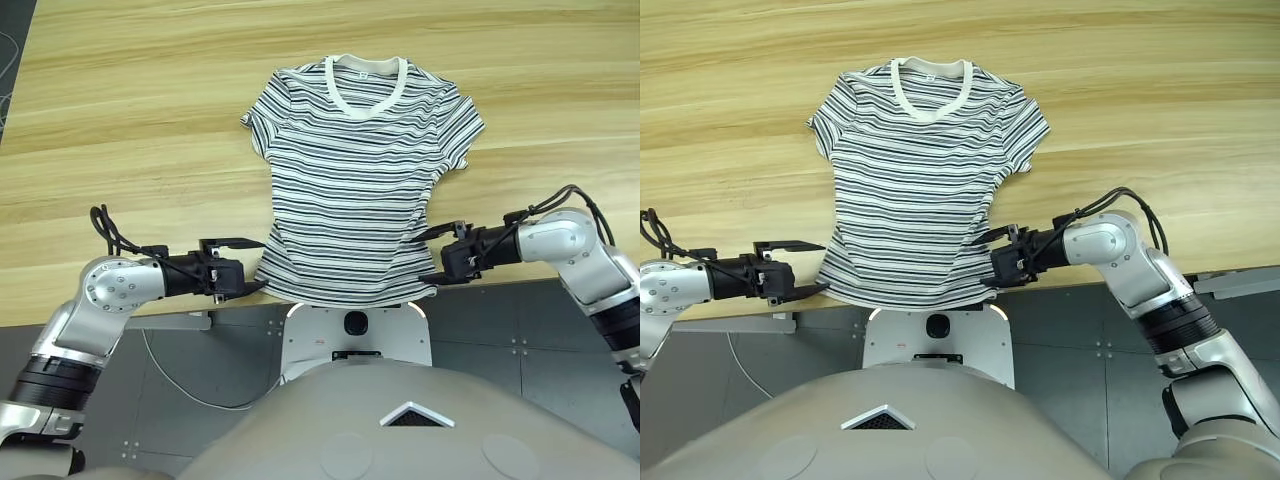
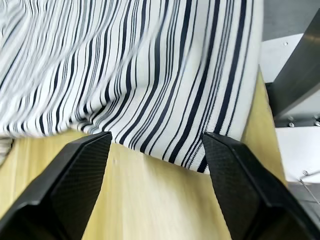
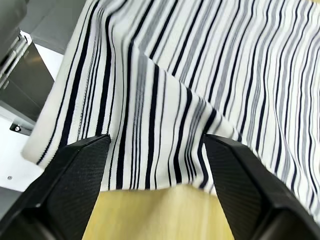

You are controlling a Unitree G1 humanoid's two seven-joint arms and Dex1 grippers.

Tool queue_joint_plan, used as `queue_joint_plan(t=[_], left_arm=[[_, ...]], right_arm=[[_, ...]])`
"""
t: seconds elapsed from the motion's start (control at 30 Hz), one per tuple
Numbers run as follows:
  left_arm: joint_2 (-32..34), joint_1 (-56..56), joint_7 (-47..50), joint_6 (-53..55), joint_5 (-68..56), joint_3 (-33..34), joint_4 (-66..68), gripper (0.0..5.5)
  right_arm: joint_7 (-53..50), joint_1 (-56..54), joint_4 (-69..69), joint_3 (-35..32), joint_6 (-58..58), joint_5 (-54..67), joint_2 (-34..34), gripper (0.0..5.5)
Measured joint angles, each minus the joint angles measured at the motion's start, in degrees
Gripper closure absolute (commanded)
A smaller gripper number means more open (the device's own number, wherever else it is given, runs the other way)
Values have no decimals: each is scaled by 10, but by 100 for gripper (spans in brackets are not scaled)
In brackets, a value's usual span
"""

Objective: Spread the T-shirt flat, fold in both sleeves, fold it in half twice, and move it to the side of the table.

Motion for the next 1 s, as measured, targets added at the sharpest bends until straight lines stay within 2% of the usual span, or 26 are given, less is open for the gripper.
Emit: queue_joint_plan(t=[0.27, 0.5, 0.73, 0.9, 1.0], left_arm=[[30, 75, -49, 8, -53, 21, -34, 214], [30, 97, -88, 45, -190, 64, -135, 214], [0, 50, -86, 105, -287, 124, -167, 214], [-10, -2, -78, 135, -295, 154, -158, 214], [-32, -29, -54, 146, -279, 156, -146, 214]], right_arm=[[1, -15, 26, -7, -1, -3, -3, 204], [1, -18, 28, -9, -1, -8, -3, 204], [57, 8, -9, -23, 82, 47, -8, 204], [128, 29, -45, -44, 148, 68, -80, 204], [144, 26, -70, -72, 181, 115, -88, 204]])
